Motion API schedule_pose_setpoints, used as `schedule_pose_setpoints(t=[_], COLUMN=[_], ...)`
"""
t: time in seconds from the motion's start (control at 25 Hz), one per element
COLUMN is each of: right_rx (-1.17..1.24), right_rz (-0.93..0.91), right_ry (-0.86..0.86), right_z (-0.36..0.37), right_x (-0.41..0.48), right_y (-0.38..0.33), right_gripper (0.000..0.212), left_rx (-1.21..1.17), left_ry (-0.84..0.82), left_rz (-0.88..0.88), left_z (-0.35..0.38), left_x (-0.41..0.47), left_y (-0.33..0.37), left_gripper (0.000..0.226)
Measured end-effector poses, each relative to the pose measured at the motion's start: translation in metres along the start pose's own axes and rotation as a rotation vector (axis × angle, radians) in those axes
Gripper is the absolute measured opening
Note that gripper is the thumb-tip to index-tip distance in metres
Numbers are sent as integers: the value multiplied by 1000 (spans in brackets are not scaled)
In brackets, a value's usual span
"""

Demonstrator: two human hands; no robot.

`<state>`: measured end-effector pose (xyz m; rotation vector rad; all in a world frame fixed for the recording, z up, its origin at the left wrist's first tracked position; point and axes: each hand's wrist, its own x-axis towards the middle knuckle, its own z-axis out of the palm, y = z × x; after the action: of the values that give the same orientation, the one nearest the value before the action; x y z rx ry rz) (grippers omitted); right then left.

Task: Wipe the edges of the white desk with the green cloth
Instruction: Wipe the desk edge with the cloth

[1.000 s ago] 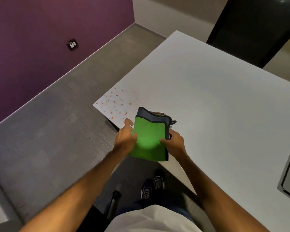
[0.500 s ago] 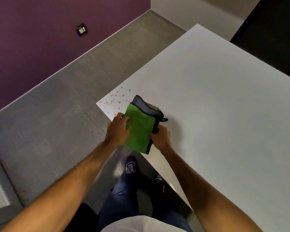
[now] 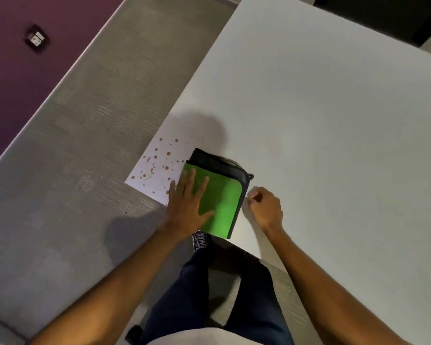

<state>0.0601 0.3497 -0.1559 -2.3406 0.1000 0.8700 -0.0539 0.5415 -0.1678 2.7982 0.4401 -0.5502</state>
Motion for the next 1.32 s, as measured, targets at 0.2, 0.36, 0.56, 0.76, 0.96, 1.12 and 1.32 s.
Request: schedule_pose_setpoints(t=[0.2,0.36,0.56,0.76,0.96,1.12,1.32], right_rx=[-406,-633,-661,-720,-764,-777,-767], right_rz=[-348,-379,-307,-300,-323,-315,-371], right_ry=[385,307,234,237,235,253,261], right_z=[15,31,52,52,46,49,36], right_x=[13,26,31,40,53,53,97], right_y=[29,38,57,58,49,48,21], right_gripper=[31,53,64,70,76,73,74], left_rx=[122,115,141,147,184,213,133], left_ry=[-120,-8,100,95,130,186,255], left_rz=[219,303,299,360,416,389,49], left_z=[25,39,49,32,30,37,23], left_x=[11,20,36,61,70,74,121], left_y=[5,-3,-2,-6,-10,-8,0], left_gripper=[133,126,97,104,92,67,71])
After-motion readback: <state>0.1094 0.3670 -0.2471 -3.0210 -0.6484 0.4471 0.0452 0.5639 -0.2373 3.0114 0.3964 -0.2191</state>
